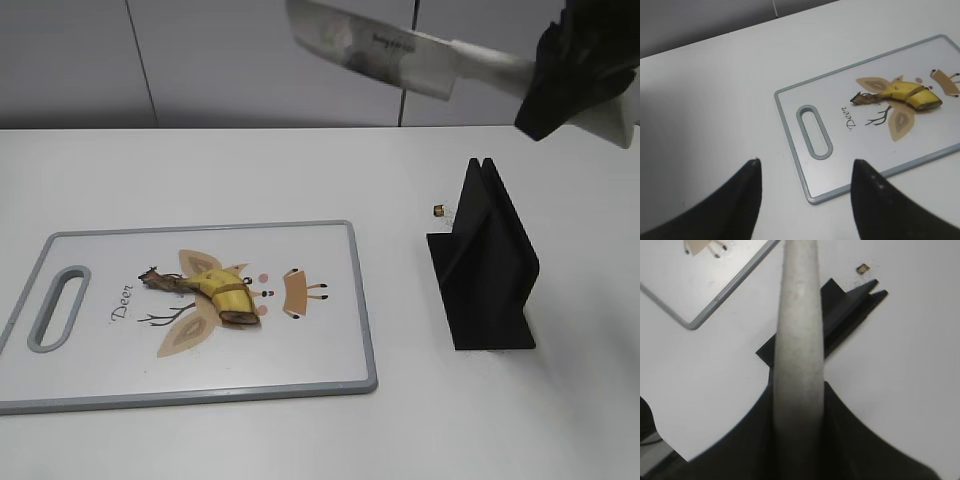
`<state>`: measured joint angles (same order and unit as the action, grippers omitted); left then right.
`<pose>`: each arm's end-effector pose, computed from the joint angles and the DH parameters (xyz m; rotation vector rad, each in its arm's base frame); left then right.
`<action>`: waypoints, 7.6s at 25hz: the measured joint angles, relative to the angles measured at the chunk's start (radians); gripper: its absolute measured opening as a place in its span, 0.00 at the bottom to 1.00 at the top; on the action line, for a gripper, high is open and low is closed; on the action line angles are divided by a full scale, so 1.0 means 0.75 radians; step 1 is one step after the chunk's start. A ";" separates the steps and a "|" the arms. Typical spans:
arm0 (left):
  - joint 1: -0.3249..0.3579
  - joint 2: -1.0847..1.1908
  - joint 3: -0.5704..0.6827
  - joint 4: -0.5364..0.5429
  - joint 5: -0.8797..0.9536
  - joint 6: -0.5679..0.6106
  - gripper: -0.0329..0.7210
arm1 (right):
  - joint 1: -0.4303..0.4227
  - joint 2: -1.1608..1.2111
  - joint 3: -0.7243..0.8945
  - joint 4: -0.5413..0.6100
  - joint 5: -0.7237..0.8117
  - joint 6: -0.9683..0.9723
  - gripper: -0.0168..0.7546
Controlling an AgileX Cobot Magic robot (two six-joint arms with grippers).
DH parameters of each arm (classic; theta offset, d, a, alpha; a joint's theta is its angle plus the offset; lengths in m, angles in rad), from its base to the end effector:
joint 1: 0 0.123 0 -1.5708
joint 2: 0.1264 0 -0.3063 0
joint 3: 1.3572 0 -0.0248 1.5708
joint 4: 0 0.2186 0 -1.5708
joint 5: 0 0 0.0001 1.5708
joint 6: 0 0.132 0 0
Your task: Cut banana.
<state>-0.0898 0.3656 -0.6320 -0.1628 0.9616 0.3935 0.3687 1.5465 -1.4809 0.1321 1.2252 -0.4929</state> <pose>0.0326 -0.0206 0.2925 0.4938 2.1095 -0.0243 0.2707 0.1221 0.3351 -1.1267 2.5234 0.1513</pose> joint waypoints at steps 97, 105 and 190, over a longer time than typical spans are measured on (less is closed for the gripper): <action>-0.430 2.087 -0.752 -0.009 -0.196 0.584 0.04 | 0.123 1.003 -0.493 0.276 -0.175 -0.892 0.30; -0.430 2.133 -0.610 -0.023 -0.423 0.585 0.04 | 0.123 1.064 -0.479 0.265 -0.209 -0.886 0.31; 0.039 1.259 -0.847 0.113 0.335 -0.130 0.82 | 0.123 1.064 -0.479 0.265 -0.209 -0.886 0.31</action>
<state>-0.0610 1.3098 -1.2673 -0.0780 1.2130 0.2957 0.4613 2.3446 -1.8399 0.3306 1.0685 -1.1576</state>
